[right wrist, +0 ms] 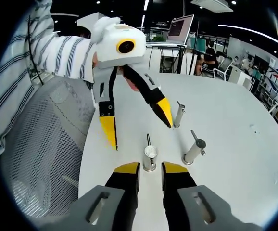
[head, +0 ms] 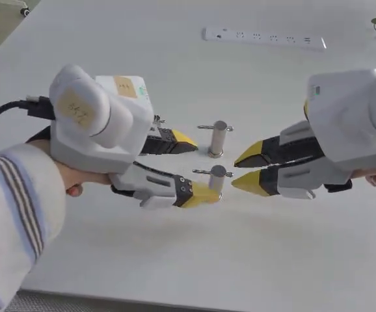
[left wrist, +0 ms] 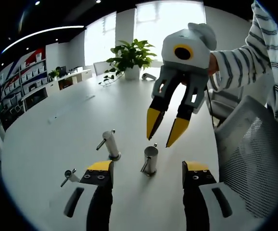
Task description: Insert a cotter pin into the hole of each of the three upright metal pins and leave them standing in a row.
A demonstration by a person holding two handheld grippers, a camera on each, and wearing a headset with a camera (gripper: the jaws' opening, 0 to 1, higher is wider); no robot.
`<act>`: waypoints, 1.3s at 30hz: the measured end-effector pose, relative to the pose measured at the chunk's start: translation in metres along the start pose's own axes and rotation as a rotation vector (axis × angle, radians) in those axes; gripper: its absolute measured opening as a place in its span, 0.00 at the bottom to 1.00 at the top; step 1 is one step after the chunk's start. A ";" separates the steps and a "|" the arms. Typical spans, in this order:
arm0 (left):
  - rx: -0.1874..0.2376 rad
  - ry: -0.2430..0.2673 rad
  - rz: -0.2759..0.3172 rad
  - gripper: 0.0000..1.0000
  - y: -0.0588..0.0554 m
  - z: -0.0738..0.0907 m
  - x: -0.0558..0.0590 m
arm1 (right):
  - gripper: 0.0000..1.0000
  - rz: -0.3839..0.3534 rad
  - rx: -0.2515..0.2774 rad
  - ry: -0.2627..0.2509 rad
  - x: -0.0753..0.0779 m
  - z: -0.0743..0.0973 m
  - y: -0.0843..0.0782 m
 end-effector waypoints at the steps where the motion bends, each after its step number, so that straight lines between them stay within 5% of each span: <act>1: 0.000 0.006 0.003 0.66 -0.002 0.003 0.001 | 0.15 -0.007 0.001 0.003 0.000 -0.001 0.000; 7: 0.058 0.006 0.057 0.89 -0.010 0.018 0.015 | 0.23 -0.029 0.009 0.015 -0.002 -0.007 0.003; 10: 0.029 0.033 0.092 0.99 -0.018 0.022 0.019 | 0.24 -0.046 0.009 0.021 -0.001 -0.012 0.003; 13: 0.015 0.074 0.105 0.99 -0.025 0.026 0.020 | 0.24 -0.048 0.000 0.031 -0.002 -0.019 0.003; 19: 0.084 0.115 0.209 0.99 -0.028 0.035 0.027 | 0.25 -0.043 -0.013 0.034 -0.002 -0.032 0.001; 39: 0.096 0.188 0.265 0.99 -0.032 0.050 0.031 | 0.09 -0.062 -0.019 0.045 0.000 -0.047 -0.008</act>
Point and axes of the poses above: the centre of the closed fingertips' face, and the gripper's own axes: z roughly backward along the fingers, x roughly to its right, y roughly out of its top, the point moved 6 cm from there along z, roughly backward along the fingers, and after that the axes turned 4 degrees about -y, right-handed, at the moved point
